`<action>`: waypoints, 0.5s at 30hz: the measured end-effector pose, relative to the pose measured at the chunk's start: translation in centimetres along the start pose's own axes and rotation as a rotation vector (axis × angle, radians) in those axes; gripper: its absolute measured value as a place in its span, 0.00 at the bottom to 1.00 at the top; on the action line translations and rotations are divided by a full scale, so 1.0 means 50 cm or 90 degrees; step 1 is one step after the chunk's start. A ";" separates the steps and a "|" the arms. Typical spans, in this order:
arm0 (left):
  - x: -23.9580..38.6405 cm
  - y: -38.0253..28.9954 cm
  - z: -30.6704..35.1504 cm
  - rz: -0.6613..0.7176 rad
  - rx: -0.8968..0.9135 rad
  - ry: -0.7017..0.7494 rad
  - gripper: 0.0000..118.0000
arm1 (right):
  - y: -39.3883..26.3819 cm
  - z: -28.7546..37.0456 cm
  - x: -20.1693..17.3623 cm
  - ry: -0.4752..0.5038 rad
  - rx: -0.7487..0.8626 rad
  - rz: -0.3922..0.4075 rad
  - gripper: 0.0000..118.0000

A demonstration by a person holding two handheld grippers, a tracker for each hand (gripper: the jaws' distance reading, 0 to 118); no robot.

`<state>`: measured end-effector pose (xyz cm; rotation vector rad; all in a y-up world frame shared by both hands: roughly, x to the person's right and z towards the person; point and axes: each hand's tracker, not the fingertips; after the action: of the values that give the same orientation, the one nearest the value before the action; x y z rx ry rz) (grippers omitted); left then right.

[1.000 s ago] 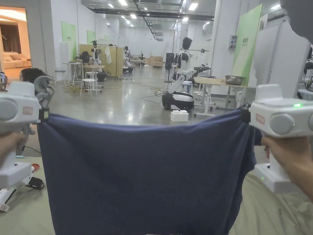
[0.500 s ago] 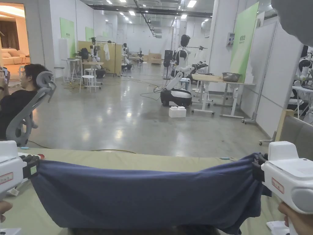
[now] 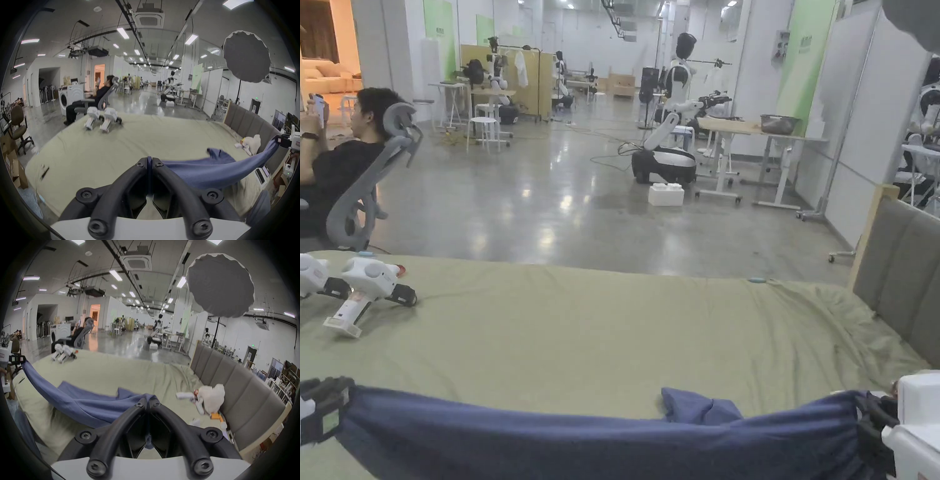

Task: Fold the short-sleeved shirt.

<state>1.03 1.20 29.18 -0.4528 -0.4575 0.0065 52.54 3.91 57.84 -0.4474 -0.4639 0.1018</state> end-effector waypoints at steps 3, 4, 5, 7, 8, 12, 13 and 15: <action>0.001 -0.086 0.019 0.013 -0.056 0.007 0.01 | -0.072 0.002 -0.010 0.009 -0.056 0.001 0.00; 0.001 -0.116 0.022 0.009 -0.083 0.010 0.01 | -0.097 -0.001 -0.015 0.013 -0.080 -0.001 0.00; 0.000 -0.140 0.023 0.007 -0.102 0.015 0.01 | -0.118 -0.004 -0.021 0.023 -0.105 0.008 0.00; 0.006 -0.190 0.026 0.000 -0.144 0.015 0.01 | -0.165 -0.012 -0.029 0.037 -0.145 0.006 0.00; 0.005 -0.208 0.022 0.001 -0.167 0.017 0.01 | -0.185 -0.018 -0.034 0.041 -0.163 0.005 0.00; -0.012 -0.276 -0.019 -0.021 -0.255 0.028 0.01 | -0.258 -0.058 -0.051 0.056 -0.239 0.021 0.00; -0.015 -0.287 -0.033 -0.024 -0.283 0.034 0.01 | -0.274 -0.071 -0.053 0.058 -0.253 0.024 0.00; -0.005 -0.301 -0.045 -0.028 -0.311 0.034 0.02 | -0.299 -0.097 -0.057 0.065 -0.290 0.029 0.00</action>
<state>0.37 -13.31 33.63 -0.9207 -0.4149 -0.1629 52.10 -11.97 59.36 -0.9067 -0.3754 0.0155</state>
